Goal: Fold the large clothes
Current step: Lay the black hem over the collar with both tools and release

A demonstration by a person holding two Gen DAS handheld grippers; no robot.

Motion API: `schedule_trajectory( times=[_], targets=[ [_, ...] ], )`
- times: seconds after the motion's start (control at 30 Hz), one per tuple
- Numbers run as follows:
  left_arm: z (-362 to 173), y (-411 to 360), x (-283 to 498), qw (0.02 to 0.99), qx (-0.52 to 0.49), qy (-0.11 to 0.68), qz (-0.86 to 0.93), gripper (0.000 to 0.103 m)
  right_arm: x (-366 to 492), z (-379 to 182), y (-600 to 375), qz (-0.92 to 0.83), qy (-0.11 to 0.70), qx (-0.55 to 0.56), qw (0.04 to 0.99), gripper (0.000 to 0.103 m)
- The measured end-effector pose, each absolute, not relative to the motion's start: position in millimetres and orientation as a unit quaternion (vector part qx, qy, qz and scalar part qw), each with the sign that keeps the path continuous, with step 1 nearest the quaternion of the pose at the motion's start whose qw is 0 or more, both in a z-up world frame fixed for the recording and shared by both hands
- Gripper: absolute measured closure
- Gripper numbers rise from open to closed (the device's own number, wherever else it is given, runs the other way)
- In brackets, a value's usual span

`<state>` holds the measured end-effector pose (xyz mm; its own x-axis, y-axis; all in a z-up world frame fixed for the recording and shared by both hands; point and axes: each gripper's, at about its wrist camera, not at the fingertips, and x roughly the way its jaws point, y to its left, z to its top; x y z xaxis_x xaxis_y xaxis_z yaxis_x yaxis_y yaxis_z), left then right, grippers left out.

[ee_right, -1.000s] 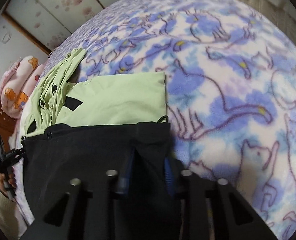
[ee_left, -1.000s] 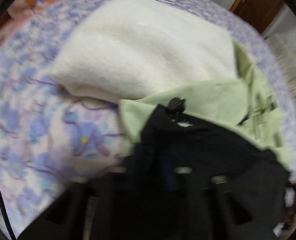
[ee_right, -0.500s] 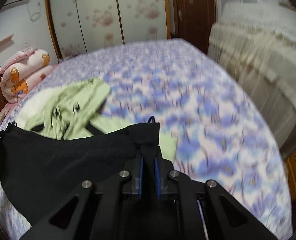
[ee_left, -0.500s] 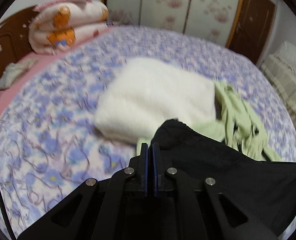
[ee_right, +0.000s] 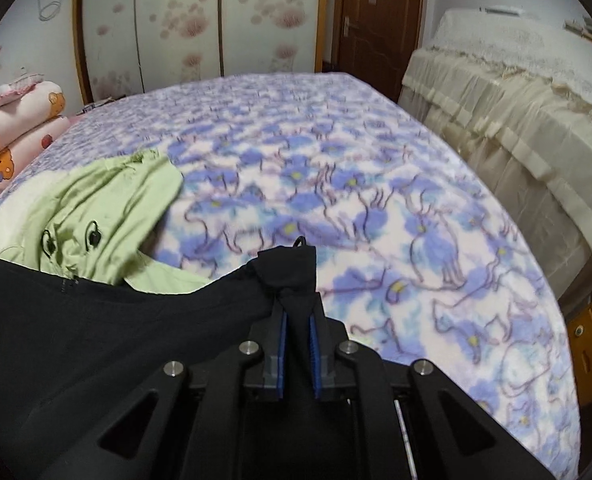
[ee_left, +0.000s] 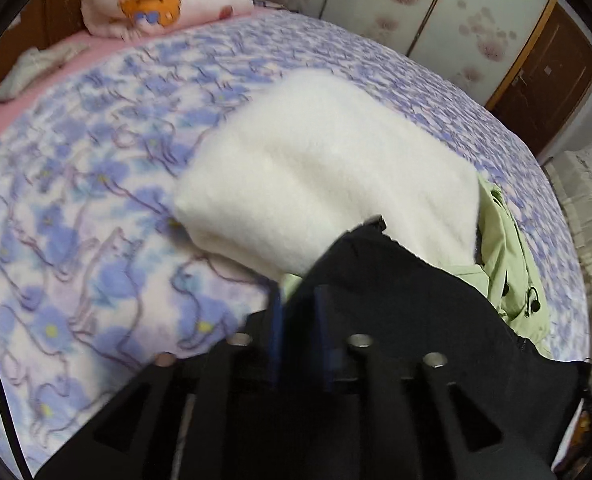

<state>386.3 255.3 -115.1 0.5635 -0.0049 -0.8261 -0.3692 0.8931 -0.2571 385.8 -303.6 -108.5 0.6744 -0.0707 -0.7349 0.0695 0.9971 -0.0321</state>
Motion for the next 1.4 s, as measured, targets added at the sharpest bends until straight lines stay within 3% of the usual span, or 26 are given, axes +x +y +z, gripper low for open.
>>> schedule_trajectory(
  times=[0.07,0.13,0.17,0.27,0.3,0.33,0.37,0.47,0.53,0.67,0.73,0.9,1.17,1.3,1.4],
  targets=[
    [-116.4,255.3,388.8,0.866,-0.206,0.446,0.098,0.058,386.5,-114.2,-309.7,-0.033,0.41,0.01,0.911,0.094],
    [-116.8,252.2,393.3,0.87,-0.192,0.444,0.098,0.029,386.4,-119.6,-315.0,-0.026,0.418,0.02,0.908,0.094],
    [-119.3,249.5,397.7,0.869,-0.179,0.451,0.098,0.025,386.6,-121.7,-317.6,-0.023,0.421,0.029,0.906,0.094],
    [-130.7,241.2,409.3,0.856,-0.154,0.485,0.092,0.025,387.1,-128.9,-325.6,-0.017,0.433,0.061,0.899,0.094],
    [-133.4,239.6,411.6,0.853,-0.154,0.491,0.085,0.037,387.6,-131.0,-327.0,-0.017,0.436,0.067,0.897,0.094],
    [-136.5,236.7,412.8,0.851,-0.16,0.495,0.069,0.077,387.9,-133.7,-328.8,-0.017,0.44,0.075,0.895,0.094],
    [-139.1,232.1,415.0,0.846,-0.151,0.506,0.073,0.098,387.7,-135.0,-329.3,-0.017,0.442,0.078,0.894,0.094],
    [-128.7,217.4,409.0,0.871,-0.093,0.472,0.104,0.102,384.0,-127.9,-328.6,-0.014,0.424,0.078,0.902,0.094],
    [-125.4,215.0,406.2,0.878,-0.084,0.458,0.115,0.102,383.6,-128.3,-328.3,-0.019,0.415,0.069,0.907,0.094],
    [-132.5,230.4,404.6,0.848,-0.136,0.48,0.18,0.096,394.3,-152.9,-324.3,-0.058,0.498,0.044,0.864,0.089],
    [-134.8,237.4,397.2,0.831,-0.166,0.502,0.172,0.072,385.2,-141.9,-327.2,-0.063,0.492,0.068,0.866,0.086],
    [-116.0,231.0,370.1,0.833,-0.17,0.509,0.132,0.05,346.2,-108.0,-342.4,-0.039,0.462,0.135,0.876,0.081],
    [-66.8,217.0,308.7,0.842,-0.142,0.513,0.088,0.049,278.1,-58.8,-343.9,-0.016,0.453,0.111,0.885,0.081],
    [-34.4,204.2,274.0,0.846,-0.104,0.519,0.069,0.034,245.6,-28.7,-336.4,0.001,0.438,0.092,0.894,0.081],
    [-8.7,198.1,247.5,0.851,-0.081,0.514,0.068,0.033,225.6,-2.7,-322.1,0.014,0.421,0.074,0.904,0.081]
  ],
)
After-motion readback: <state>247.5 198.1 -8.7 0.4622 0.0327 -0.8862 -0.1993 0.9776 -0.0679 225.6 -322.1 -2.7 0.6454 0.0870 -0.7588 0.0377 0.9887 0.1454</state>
